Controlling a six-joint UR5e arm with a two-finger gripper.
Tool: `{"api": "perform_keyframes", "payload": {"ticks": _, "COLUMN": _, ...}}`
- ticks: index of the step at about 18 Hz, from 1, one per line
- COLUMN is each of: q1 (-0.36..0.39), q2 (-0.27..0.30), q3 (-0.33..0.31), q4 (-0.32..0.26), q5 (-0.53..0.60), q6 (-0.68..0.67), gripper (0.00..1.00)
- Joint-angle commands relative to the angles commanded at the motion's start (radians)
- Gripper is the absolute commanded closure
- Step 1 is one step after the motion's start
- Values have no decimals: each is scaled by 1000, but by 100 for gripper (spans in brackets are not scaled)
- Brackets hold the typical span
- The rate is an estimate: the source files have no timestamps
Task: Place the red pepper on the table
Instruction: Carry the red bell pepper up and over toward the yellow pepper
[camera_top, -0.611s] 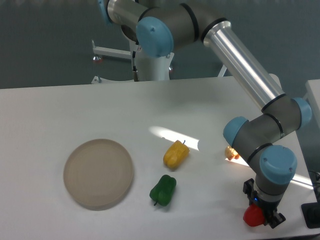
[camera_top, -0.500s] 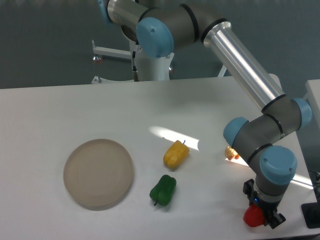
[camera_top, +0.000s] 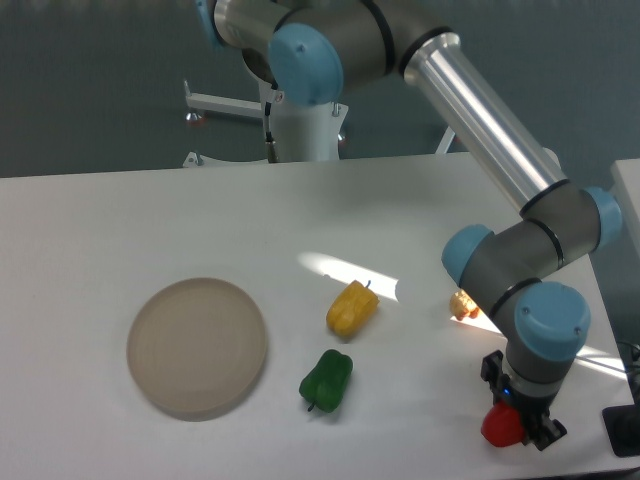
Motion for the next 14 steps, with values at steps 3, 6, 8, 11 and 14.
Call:
{"api": "perform_keyframes", "payload": {"ticks": 3, "q1": -3, "q2": 98, "q3": -135, "q4": -2, "q5": -2, "q6": 0, "gripper": 45}}
{"api": "perform_keyframes", "payload": {"ticks": 6, "q1": -3, "q2": 203, "q3": -286, "q4": 2, "q5": -3, "q6": -21, "gripper": 45}}
{"api": "perform_keyframes", "payload": {"ticks": 8, "q1": -9, "q2": 266, "q3": -376, "q4": 6, "q5": -3, "q6": -23, "gripper": 45}}
{"api": "perform_keyframes", "payload": {"ticks": 11, "q1": -9, "q2": 358, "q3": -510, "q4": 9, "q5": -2, "q6": -21, "gripper": 45}}
{"api": "perform_keyframes", "payload": {"ticks": 14, "q1": -9, "q2": 407, "q3": -593, "q4": 11, "q5": 1, "q6": -21, "gripper": 45}}
